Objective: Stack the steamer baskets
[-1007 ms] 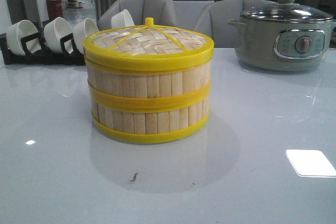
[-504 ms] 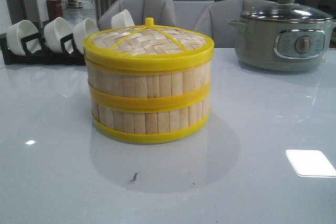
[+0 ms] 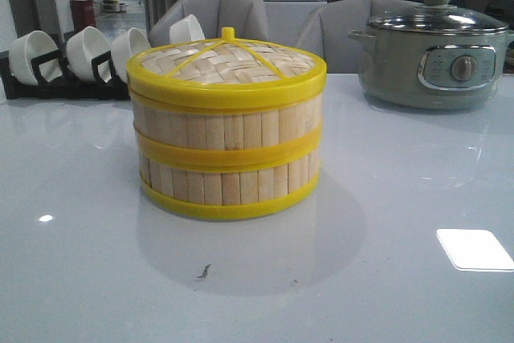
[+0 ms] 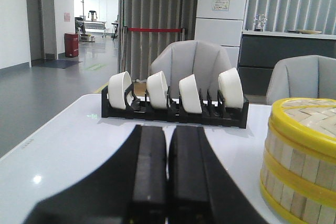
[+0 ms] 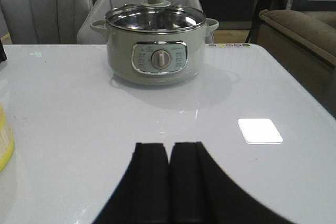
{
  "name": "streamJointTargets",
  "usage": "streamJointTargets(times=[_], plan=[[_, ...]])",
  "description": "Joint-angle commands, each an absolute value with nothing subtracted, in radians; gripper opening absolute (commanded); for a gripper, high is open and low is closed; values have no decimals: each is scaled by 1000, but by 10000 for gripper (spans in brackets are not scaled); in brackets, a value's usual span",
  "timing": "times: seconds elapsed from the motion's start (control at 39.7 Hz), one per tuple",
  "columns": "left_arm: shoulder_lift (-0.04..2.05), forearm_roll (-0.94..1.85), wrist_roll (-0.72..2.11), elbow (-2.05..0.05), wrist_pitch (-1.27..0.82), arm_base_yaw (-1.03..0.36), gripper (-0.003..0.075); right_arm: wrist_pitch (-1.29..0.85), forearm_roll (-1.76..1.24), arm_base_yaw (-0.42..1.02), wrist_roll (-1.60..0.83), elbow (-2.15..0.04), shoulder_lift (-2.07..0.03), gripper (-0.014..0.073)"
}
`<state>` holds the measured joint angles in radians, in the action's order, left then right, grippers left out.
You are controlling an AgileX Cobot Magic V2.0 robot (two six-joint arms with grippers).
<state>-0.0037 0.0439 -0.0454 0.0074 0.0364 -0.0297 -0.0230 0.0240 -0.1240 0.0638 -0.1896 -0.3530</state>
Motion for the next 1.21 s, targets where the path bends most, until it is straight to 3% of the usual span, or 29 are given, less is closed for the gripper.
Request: streamJointTargets(times=[0.0,1.18], plan=[[-19,39,-43,8,104,-28,86,59,31,-130,56,-218,-358,68],[-17,-45,-44,8,97,-28,86,59,31,-130,56,-218,-358,68]])
